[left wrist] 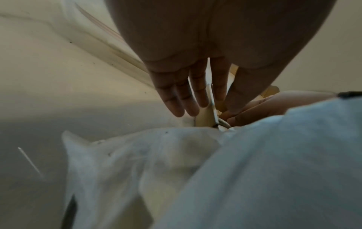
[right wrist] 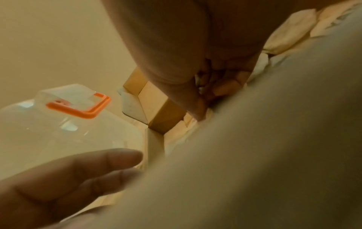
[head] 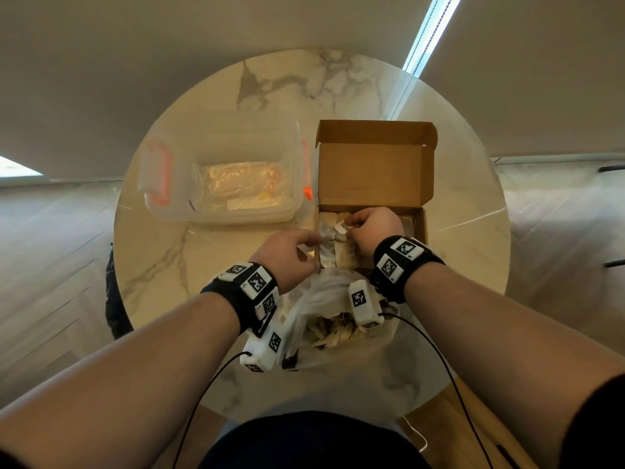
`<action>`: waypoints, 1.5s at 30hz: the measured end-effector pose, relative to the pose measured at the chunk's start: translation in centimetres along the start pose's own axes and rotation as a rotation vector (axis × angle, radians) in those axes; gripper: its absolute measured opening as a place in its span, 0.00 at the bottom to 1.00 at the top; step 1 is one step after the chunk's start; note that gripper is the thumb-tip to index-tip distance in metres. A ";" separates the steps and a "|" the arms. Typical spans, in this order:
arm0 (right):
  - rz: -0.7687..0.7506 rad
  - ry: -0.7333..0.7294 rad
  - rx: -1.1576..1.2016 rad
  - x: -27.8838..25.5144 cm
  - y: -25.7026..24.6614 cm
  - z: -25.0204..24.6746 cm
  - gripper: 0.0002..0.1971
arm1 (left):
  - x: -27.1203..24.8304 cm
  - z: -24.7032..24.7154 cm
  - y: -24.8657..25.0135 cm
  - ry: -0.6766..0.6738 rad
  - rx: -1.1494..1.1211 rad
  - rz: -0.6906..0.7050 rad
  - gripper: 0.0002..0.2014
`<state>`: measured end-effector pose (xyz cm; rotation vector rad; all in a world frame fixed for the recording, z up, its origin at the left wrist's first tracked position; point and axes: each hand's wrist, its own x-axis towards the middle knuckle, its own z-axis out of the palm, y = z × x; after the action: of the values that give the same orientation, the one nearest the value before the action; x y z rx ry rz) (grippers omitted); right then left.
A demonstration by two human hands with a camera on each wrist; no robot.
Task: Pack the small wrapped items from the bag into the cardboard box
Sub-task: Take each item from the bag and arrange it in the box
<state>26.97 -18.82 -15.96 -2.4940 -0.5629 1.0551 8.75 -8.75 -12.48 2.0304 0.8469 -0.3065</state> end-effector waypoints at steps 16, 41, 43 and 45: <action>-0.469 -0.206 -0.117 -14.6 6.9 -3.6 0.07 | -10.9 3.2 -0.3 0.007 0.427 0.074 0.25; -0.322 -0.261 -0.928 -17.9 2.0 7.0 0.11 | -11.2 -0.3 -3.1 -0.113 0.526 0.035 0.40; -0.300 -0.238 -0.947 -18.0 1.8 7.4 0.11 | -11.2 -0.3 -3.6 -0.115 0.547 0.017 0.41; -0.280 -0.220 -0.942 -18.0 1.7 7.5 0.11 | -11.2 -0.4 -4.2 -0.134 0.541 0.016 0.42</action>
<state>10.27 -27.76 -11.04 -2.8873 -1.7559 1.1147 -2.35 -11.92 -9.23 2.4751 0.7129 -0.7168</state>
